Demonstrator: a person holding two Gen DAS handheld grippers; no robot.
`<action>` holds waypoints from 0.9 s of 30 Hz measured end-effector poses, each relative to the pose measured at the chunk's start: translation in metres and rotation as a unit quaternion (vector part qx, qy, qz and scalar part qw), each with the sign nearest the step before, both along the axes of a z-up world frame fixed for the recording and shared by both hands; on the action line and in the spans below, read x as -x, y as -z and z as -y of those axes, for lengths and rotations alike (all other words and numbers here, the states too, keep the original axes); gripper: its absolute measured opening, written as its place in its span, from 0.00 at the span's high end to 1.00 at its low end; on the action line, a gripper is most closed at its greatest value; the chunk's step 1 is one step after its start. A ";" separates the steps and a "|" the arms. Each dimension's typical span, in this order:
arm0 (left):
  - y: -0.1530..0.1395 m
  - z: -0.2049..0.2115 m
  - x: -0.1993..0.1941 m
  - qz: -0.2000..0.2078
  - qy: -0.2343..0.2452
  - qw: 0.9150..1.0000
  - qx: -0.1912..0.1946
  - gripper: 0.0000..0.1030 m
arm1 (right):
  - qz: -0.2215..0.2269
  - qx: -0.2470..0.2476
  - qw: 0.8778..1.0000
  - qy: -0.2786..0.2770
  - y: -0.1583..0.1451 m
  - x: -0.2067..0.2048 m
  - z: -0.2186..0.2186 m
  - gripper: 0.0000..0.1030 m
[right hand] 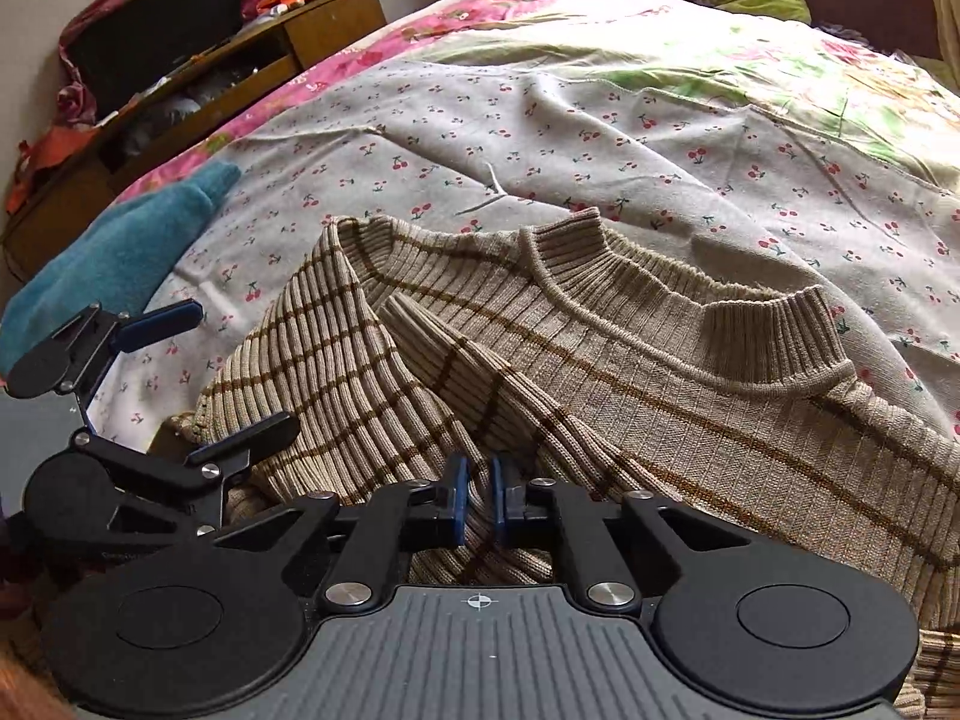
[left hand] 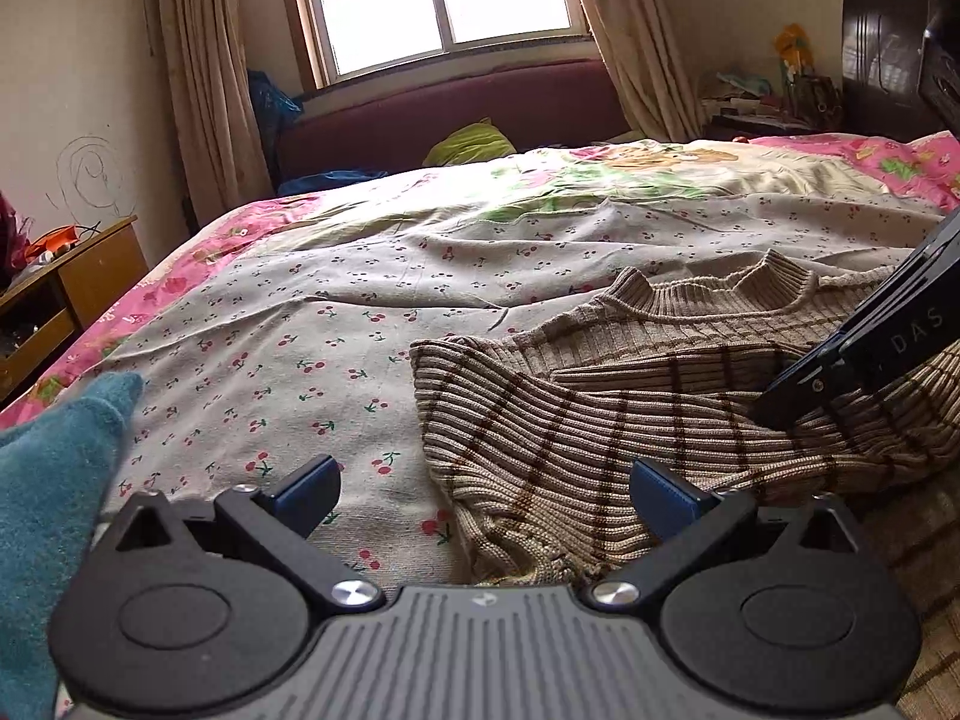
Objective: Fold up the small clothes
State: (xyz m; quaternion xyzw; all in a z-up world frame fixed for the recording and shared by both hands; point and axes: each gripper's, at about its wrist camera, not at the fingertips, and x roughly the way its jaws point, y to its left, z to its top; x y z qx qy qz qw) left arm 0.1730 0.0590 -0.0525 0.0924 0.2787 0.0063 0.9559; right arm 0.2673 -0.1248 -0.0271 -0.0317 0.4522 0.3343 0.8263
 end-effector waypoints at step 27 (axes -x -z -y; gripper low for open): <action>0.002 -0.003 -0.027 -0.032 -0.019 0.999 -0.011 0.00 | 0.071 0.082 0.983 0.147 0.010 0.038 0.076 0.97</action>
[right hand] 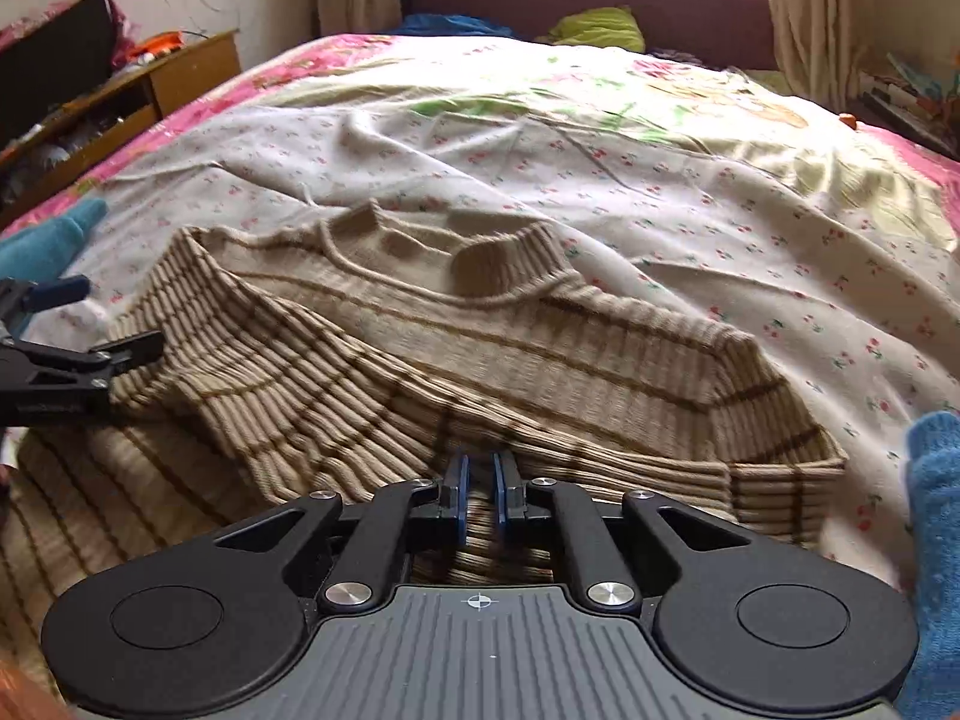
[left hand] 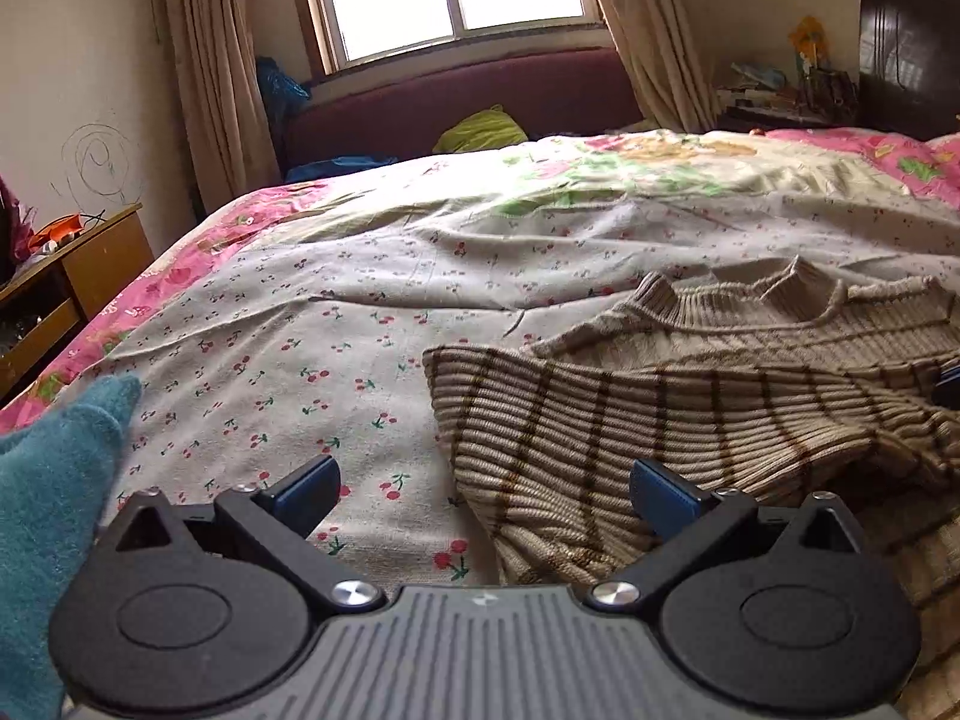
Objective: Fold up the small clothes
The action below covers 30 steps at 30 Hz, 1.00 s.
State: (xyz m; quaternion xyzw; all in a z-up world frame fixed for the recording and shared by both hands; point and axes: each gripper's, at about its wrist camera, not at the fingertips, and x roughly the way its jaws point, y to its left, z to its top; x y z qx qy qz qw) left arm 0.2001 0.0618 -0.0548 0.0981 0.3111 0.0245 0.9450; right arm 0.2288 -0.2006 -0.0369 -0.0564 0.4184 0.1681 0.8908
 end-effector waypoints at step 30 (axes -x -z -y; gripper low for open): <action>-0.063 -0.056 0.166 -0.068 0.056 0.996 0.004 0.00 | -0.047 0.030 0.984 -0.167 -0.065 0.233 -0.005 0.85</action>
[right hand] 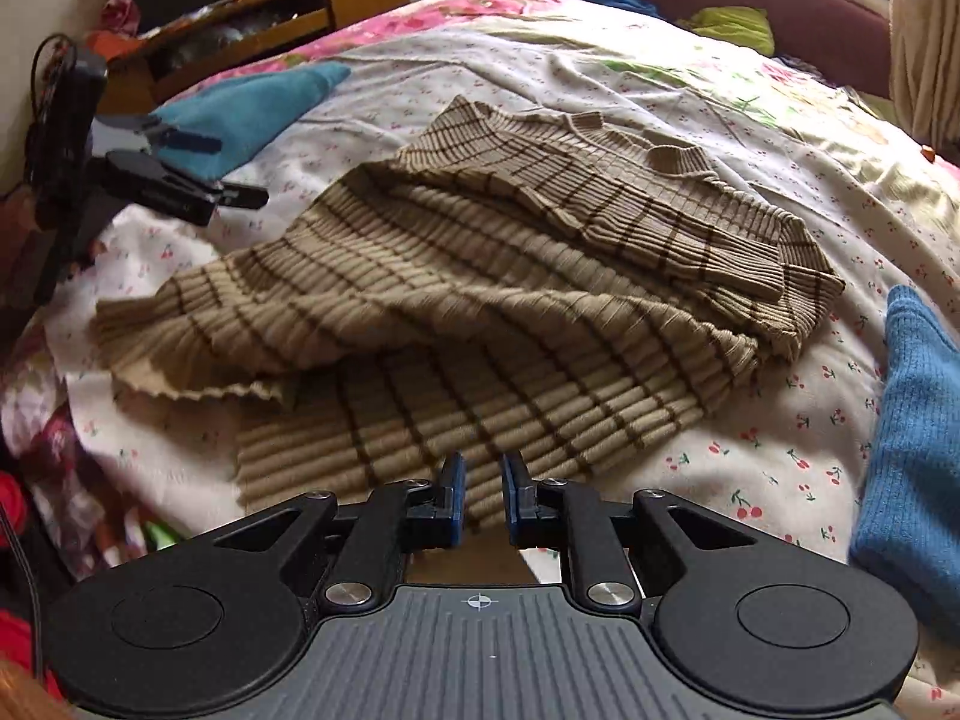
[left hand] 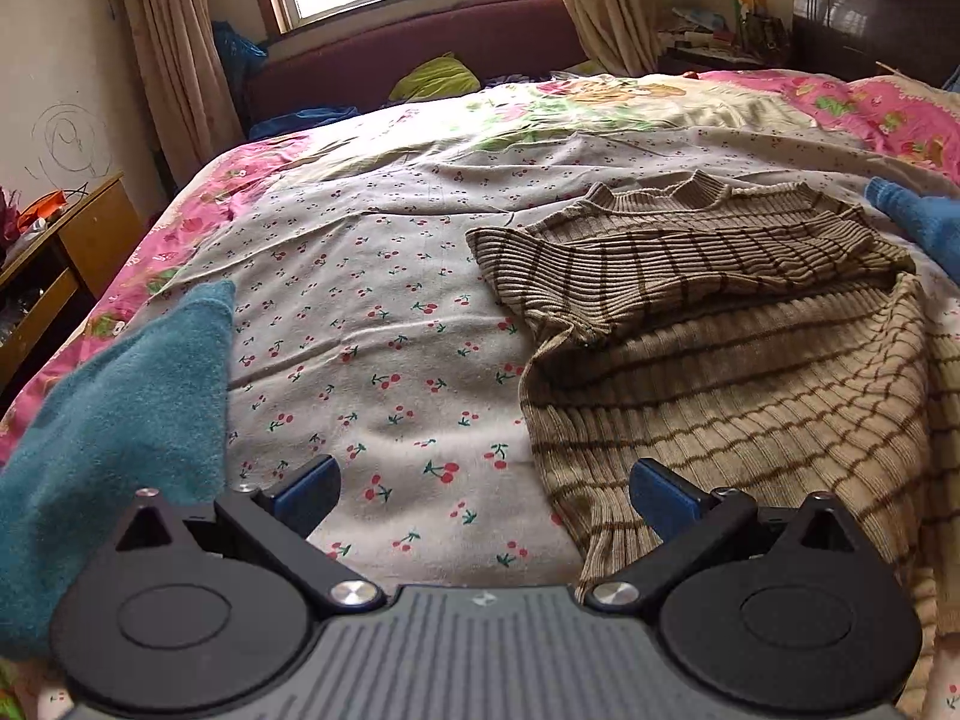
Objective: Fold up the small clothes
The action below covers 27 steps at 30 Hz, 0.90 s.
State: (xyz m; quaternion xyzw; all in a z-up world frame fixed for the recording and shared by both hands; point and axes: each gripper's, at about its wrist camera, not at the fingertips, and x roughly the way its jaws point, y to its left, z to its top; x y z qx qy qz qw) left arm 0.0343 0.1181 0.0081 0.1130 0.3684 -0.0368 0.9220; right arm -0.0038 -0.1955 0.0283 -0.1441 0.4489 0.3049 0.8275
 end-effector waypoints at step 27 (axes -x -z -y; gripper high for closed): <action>0.002 0.017 0.035 -0.008 0.002 0.998 0.055 0.00 | 0.144 0.248 0.869 -0.404 0.044 0.065 -0.043 0.78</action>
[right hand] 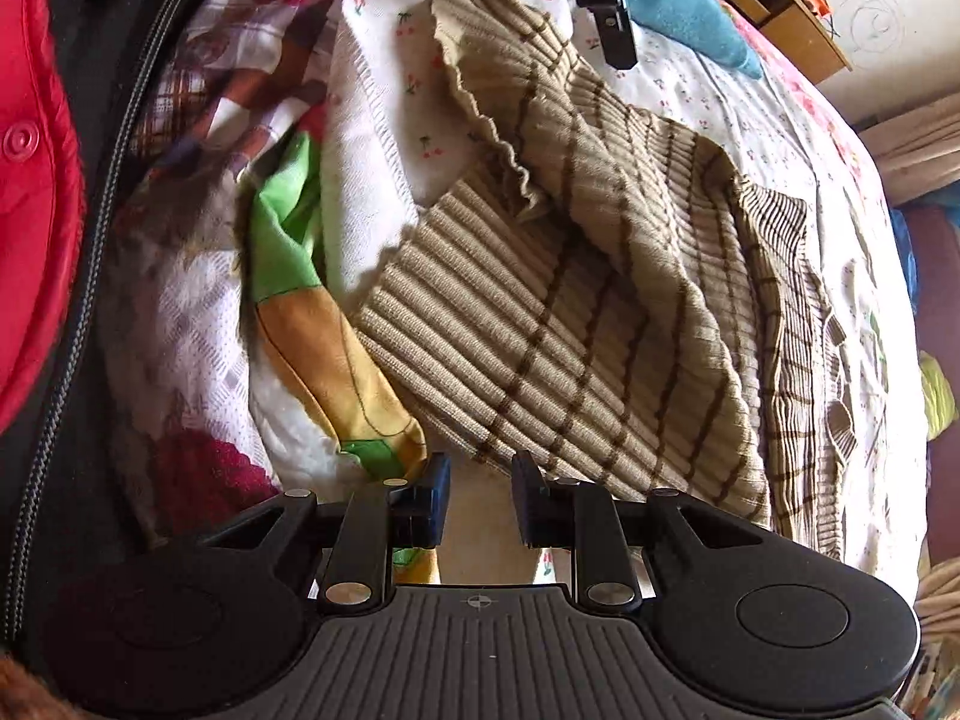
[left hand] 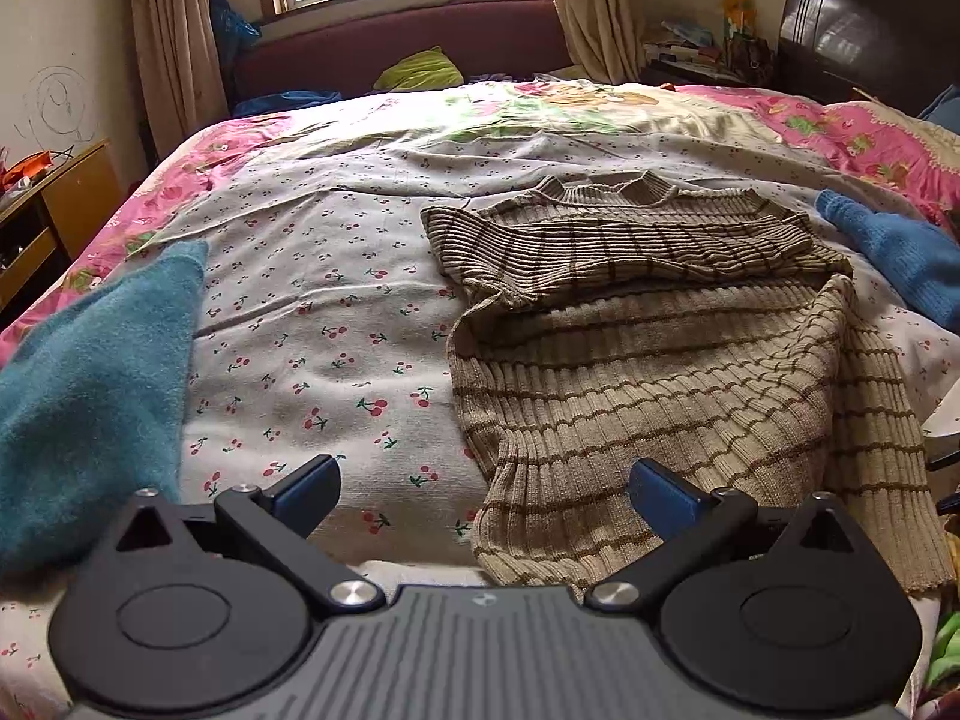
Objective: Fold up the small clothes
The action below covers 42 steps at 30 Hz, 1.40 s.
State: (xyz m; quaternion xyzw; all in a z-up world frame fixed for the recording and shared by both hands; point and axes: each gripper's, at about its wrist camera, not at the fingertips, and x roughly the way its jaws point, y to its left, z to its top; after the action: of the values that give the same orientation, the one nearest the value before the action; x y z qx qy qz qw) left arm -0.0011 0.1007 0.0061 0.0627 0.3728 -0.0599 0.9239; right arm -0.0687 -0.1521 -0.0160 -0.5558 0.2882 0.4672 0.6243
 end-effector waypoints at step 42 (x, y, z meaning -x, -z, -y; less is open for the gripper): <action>-0.016 0.009 0.061 -0.046 0.229 0.965 -0.120 0.00 | -0.061 -0.516 0.704 0.484 -0.153 -0.112 0.101 0.98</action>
State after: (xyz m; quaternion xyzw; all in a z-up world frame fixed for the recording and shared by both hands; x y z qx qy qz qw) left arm -0.0619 0.0916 0.0222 0.2541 0.3947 -0.2279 0.8531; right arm 0.0430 -0.2529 0.1367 0.0988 0.2696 0.2096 0.9347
